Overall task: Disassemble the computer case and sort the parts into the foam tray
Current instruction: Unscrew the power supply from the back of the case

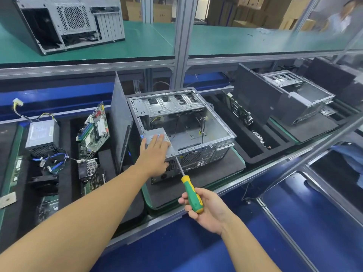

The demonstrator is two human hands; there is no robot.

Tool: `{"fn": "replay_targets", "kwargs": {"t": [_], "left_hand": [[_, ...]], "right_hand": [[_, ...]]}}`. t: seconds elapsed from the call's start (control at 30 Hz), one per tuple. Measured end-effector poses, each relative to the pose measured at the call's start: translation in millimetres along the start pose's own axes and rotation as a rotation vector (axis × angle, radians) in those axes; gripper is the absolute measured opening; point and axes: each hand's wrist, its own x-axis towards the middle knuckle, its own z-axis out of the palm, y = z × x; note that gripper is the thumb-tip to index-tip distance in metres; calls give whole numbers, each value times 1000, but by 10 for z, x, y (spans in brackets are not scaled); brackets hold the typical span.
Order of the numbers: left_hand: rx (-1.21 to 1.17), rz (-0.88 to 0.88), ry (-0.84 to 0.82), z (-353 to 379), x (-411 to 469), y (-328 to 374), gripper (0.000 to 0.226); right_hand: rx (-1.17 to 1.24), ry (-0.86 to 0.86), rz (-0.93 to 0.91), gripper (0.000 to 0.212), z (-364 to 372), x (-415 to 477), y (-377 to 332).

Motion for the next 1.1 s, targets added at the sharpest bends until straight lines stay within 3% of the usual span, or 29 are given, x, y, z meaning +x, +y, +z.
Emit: {"fn": "replay_targets", "kwargs": {"t": [0.13,0.23,0.33,0.37,0.43,0.5,0.57,0.73,0.83,0.97,1.1], "left_hand": [[4,11,5,7,1,-18,70],[8,12,3,19,10,-16,70],[14,14,9,37,17,-27,70],[17,17,14,49,20,-34,69],[20,25,16,61,24,-41,70],[18,28,15,66,29,-48,70],[19,29,15,68,34,-56,70],[18,30,22,81,49,-57,70],[16,29,18,67,37,-53,69],[19,32,31,70,23,-52,68],[8,34,26,64,23,-56,68]], "right_hand": [[-254,161,-184,17,36,56,121],[-560,404,-390,26,86,100,211],[-821,490,-455,30,114,104,209],[-801,486,-426,30,128,105,179],[-524,420,-261,23,163,95,71],[-277,264,-37,36,142,68,-22],[-196,158,33,47,96,50,-55],[-159,245,-168,22,87,53,50],[-384,335,-214,25,122,85,98],[-503,341,-186,22,195,85,55],[-241,159,47,47,154,52,-77]]}}
